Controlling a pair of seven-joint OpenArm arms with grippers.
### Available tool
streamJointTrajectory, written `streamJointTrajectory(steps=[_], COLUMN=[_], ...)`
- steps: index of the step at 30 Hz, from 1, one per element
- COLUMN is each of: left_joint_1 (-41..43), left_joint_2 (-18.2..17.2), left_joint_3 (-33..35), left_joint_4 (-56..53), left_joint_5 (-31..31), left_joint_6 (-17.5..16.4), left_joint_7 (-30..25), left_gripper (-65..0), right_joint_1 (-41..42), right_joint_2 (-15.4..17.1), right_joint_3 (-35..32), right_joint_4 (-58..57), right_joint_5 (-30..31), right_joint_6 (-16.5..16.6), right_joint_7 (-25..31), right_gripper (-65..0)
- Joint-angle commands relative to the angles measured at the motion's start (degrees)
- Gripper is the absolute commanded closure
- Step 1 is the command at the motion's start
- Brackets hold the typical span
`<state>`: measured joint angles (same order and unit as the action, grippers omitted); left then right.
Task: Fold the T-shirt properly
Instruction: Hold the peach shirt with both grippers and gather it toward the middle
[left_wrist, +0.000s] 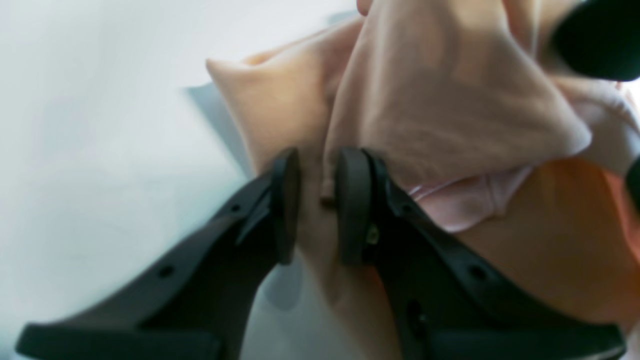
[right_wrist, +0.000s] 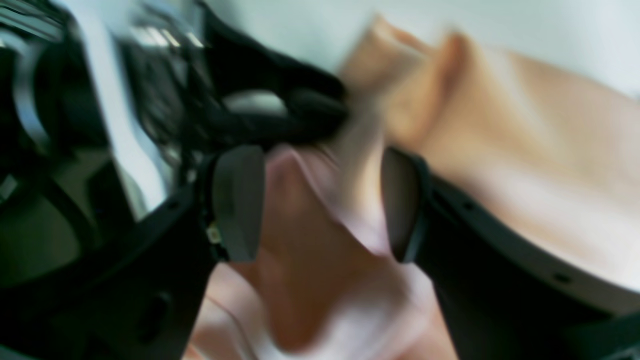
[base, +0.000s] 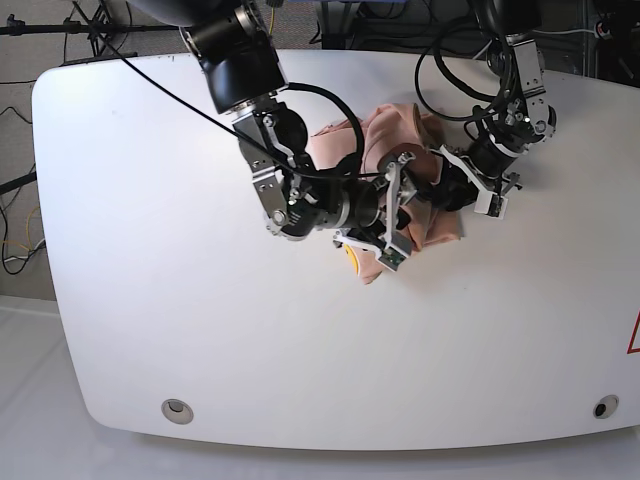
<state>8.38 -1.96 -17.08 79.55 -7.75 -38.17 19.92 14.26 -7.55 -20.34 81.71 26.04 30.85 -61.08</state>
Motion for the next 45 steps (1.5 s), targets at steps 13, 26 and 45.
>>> streamJointTrajectory(steps=[13, 26, 45], left_joint_1=[0.4, 0.4, 0.4], left_joint_2=[-1.3, -2.4, -2.1], left_joint_3=[-0.1, -0.2, 0.1], left_joint_4=[0.1, 0.1, 0.1], left_joint_5=[2.9, 2.8, 2.7], left_joint_6=[0.2, 0.2, 0.2], left_joint_7=[4.2, 4.1, 4.1], left_gripper=[-12.1, -12.1, -12.1], right_joint_1=[4.3, 4.1, 2.7], right_joint_2=[-1.4, 1.1, 4.2], right_joint_3=[-6.4, -6.4, -6.6], right_joint_4=[-8.8, -2.7, 1.8], right_joint_5=[1.0, 1.3, 1.0], right_joint_6=[0.0, -0.1, -5.3], right_joint_7=[8.6, 7.4, 4.5], right_gripper=[-34.6, -34.4, -34.9])
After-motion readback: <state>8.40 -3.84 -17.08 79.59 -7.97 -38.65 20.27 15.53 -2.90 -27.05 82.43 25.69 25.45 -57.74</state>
